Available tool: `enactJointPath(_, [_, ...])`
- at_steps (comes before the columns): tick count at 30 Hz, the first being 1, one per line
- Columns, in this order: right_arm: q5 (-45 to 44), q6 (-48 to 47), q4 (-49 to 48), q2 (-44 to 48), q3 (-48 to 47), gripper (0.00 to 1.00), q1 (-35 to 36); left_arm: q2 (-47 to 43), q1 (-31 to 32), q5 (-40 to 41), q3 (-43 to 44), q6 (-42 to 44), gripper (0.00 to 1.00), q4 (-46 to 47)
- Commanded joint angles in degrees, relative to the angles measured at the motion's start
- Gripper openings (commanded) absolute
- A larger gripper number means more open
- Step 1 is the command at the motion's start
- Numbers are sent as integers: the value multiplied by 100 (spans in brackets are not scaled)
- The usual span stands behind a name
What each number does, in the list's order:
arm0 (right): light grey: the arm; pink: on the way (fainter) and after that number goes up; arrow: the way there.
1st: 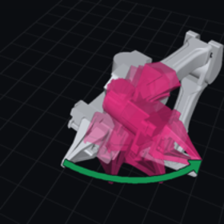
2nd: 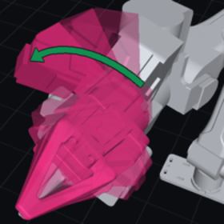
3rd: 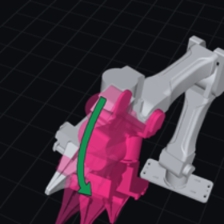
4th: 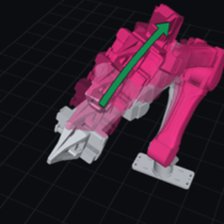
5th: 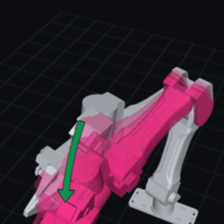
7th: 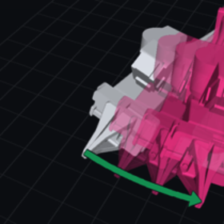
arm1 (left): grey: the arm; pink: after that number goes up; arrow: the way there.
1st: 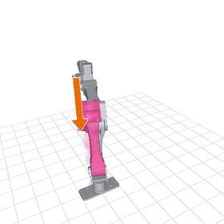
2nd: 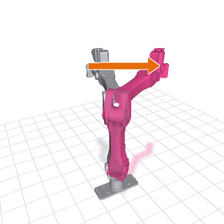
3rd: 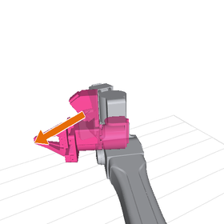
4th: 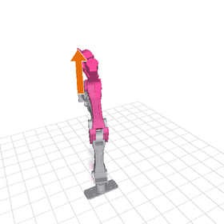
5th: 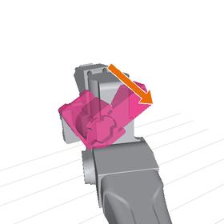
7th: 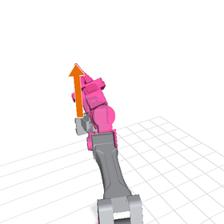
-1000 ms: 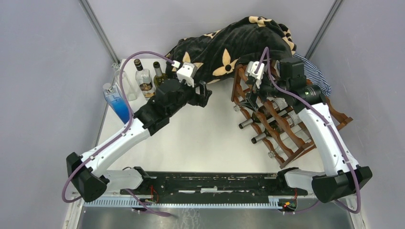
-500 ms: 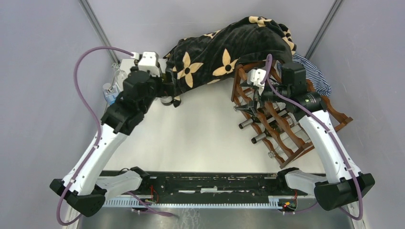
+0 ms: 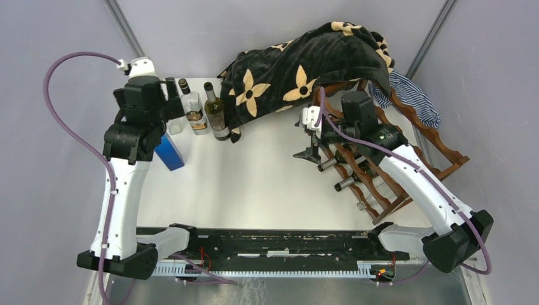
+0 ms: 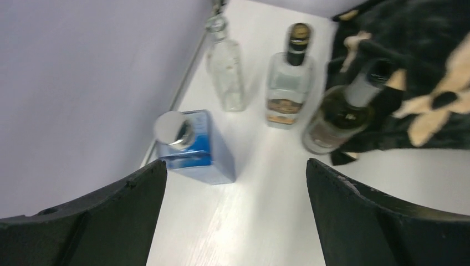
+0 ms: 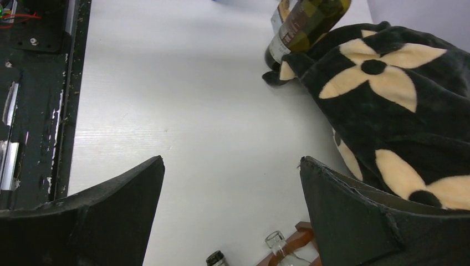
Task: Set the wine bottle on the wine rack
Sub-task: Pick up the wine bottle from the center of the board.
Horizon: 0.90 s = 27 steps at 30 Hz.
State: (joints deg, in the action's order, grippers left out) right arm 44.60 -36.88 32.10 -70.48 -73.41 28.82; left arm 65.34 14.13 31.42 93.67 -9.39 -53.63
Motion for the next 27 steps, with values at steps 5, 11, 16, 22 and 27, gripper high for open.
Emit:
enactJointPath(5, [-53,242,-785,-35,731,98,312,46,-1965,-569,-358,-7,100,379])
enactJointPath(11, [96,322,-1152,33,1325,98,409,205,-2822,-1664,-795,-263,100,889])
enactJointPath(16, [214,399,-1337,-1,1631,98,482,270,-2931,-2355,-1269,-127,97,1210])
enactJointPath(22, [233,393,-1408,-54,1759,98,543,261,-2959,-2496,-1525,-34,98,1364])
enactJointPath(27, [260,393,-1433,-54,1819,98,545,453,-2981,-2504,-1803,-38,96,1457])
